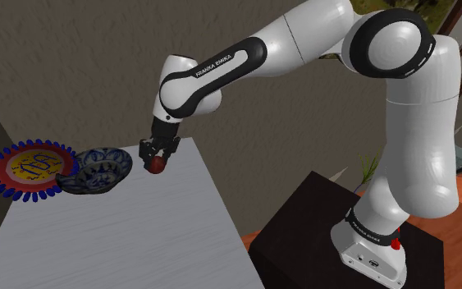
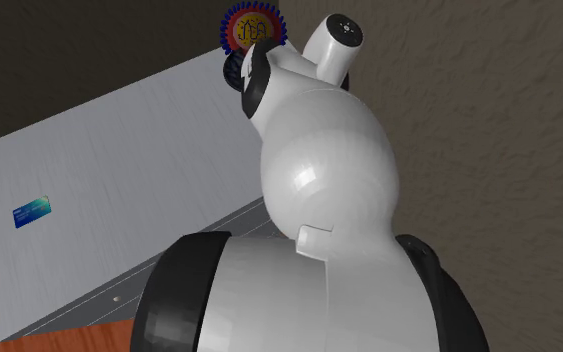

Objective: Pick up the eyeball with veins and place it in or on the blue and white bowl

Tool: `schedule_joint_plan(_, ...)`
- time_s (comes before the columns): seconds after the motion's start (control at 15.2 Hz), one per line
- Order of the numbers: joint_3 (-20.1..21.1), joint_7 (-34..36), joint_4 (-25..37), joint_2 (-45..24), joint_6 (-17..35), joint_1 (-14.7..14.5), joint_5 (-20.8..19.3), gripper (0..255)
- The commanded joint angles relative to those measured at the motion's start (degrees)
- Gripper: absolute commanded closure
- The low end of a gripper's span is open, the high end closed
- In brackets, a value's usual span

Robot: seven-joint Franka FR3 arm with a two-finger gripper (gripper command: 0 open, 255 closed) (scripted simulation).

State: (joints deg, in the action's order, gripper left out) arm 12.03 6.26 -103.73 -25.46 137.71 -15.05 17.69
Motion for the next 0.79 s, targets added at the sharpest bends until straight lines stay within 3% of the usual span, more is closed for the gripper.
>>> schedule_joint_plan(0.0, -0.04, 0.29, 0.23, 0.75, -0.96, 0.05, -0.09, 255)
schedule_joint_plan(0.73, -0.26, 2.41, 3.09, 4.82, -7.65, 0.18, -0.85, 255)
